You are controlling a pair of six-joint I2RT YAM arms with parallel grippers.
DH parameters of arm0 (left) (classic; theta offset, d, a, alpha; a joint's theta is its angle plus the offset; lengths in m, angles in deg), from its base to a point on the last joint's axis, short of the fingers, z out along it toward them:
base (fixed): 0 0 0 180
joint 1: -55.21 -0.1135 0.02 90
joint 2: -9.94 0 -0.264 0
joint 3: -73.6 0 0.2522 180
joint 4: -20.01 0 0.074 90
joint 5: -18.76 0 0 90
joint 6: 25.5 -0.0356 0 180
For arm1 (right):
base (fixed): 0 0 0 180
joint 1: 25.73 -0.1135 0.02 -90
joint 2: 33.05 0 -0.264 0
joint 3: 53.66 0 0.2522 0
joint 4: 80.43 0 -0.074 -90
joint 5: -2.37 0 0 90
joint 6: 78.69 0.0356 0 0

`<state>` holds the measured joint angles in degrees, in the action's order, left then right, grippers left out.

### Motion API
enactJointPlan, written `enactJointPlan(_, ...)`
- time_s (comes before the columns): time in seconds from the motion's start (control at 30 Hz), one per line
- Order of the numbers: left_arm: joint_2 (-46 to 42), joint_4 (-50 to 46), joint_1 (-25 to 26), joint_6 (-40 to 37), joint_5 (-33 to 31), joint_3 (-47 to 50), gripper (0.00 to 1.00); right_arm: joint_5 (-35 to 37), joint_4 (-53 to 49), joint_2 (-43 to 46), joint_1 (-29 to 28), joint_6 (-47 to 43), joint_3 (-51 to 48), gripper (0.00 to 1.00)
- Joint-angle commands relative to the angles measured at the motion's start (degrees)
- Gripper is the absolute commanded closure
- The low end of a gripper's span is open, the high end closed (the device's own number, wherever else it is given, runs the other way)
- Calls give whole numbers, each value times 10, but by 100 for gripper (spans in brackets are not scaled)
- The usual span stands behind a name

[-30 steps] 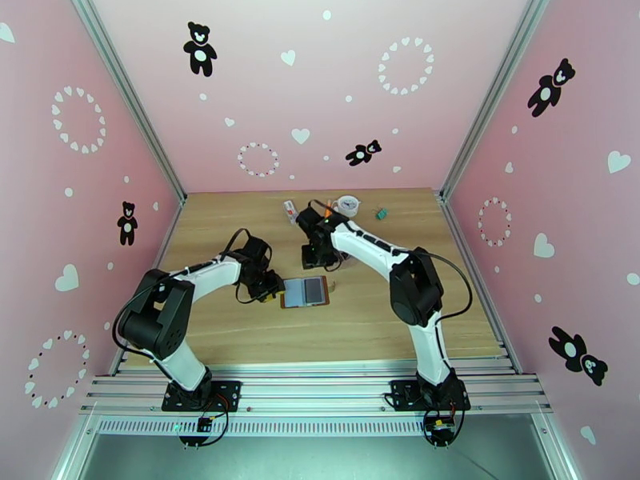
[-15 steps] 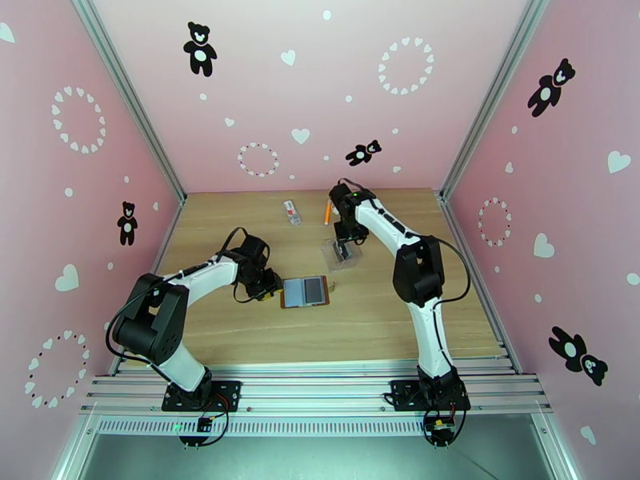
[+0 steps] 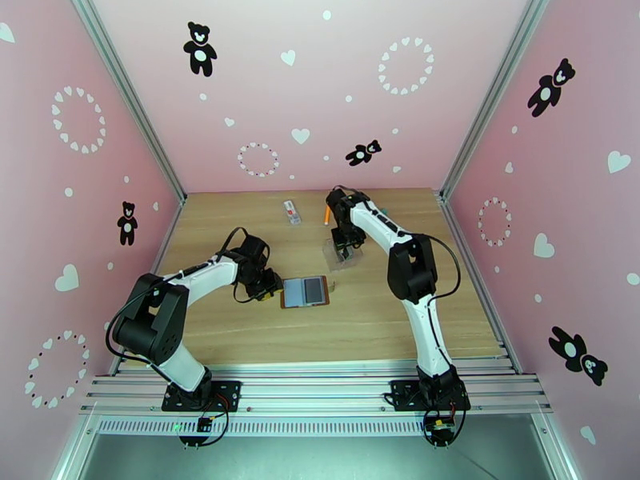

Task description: Put the credit cards into the card holder

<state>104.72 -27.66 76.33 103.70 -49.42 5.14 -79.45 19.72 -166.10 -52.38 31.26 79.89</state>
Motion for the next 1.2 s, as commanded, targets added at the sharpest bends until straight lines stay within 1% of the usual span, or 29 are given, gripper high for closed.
enactJointPlan(0.0, 10, -10, -2, -11, 0, -6, 65, 8, -32, -19, 7, -4, 11, 52)
enactJointPlan(0.13, 14, -12, -2, -12, 0, -9, 65, 33, -39, -14, 7, -6, 12, 52)
enactJointPlan(0.37, 17, -12, -2, -14, 1, -12, 65, 97, -48, 10, 8, -15, 17, 52)
enactJointPlan(0.47, 21, -12, -2, -14, 2, -14, 64, 107, -50, 20, 14, -14, 18, 52)
enactJointPlan(1.03, 38, -13, -2, -19, 6, -30, 65, 79, -53, 53, 60, 1, 6, 54)
enactJointPlan(1.17, 39, -14, -2, -20, 5, -33, 65, 36, -38, 62, 70, 1, -16, 56)
